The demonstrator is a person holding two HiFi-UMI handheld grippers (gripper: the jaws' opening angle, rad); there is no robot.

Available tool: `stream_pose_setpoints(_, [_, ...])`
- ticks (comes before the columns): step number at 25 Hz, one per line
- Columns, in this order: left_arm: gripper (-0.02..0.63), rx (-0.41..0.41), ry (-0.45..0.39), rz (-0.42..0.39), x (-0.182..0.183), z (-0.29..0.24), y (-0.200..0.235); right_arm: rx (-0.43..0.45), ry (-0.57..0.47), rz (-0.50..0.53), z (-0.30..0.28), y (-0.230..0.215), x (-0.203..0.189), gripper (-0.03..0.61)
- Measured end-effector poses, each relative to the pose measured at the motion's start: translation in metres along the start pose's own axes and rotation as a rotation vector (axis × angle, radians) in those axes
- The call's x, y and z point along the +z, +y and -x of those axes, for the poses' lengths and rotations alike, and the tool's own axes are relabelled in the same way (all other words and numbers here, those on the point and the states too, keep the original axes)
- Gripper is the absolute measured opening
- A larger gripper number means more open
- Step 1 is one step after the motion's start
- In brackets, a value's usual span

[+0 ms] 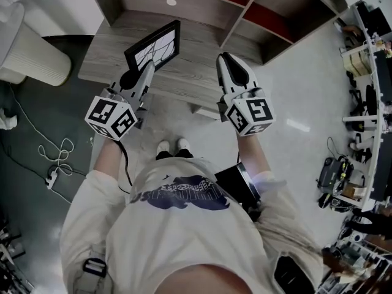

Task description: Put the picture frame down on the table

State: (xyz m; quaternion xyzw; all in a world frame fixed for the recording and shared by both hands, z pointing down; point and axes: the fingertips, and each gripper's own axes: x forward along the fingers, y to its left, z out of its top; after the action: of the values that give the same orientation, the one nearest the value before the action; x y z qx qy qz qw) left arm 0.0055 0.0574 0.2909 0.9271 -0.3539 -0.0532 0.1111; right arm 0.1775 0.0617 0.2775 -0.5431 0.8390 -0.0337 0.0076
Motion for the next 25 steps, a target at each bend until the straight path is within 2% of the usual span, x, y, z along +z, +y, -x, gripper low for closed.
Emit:
stream_pose_setpoints(1, [0.018,-0.032,0.003,0.031,-0.002,0.001,-0.003,0.047,0.014,-0.018,0.000,0.003,-0.002,0.100])
stream_pose_setpoints(2, [0.018,-0.060,0.007,0.058,-0.004,0.002,-0.005,0.088,0.035,-0.027,-0.001,0.005,-0.006,0.144])
stream_pose_setpoints(6, [0.018,-0.158,0.042,0.134,-0.022,-0.003,-0.028,0.218,0.129,-0.037,0.007,0.007,-0.028,0.150])
stream_pose_setpoints(9, [0.018,-0.244,0.078,0.192,-0.036,-0.014,-0.065,0.334,0.196,-0.083,0.021,0.004,-0.040,0.163])
stream_pose_setpoints(12, [0.018,-0.319,0.123,0.246,-0.052,-0.019,-0.078,0.419,0.258,-0.140,0.020,0.011,-0.055,0.182])
stream_pose_setpoints(19, [0.018,-0.461,0.186,0.357,-0.081,-0.028,-0.078,0.520,0.340,-0.213,0.014,0.020,-0.083,0.186])
stream_pose_setpoints(25, [0.018,-0.529,0.203,0.436,-0.093,-0.031,-0.073,0.556,0.354,-0.229,0.016,0.021,-0.095,0.179])
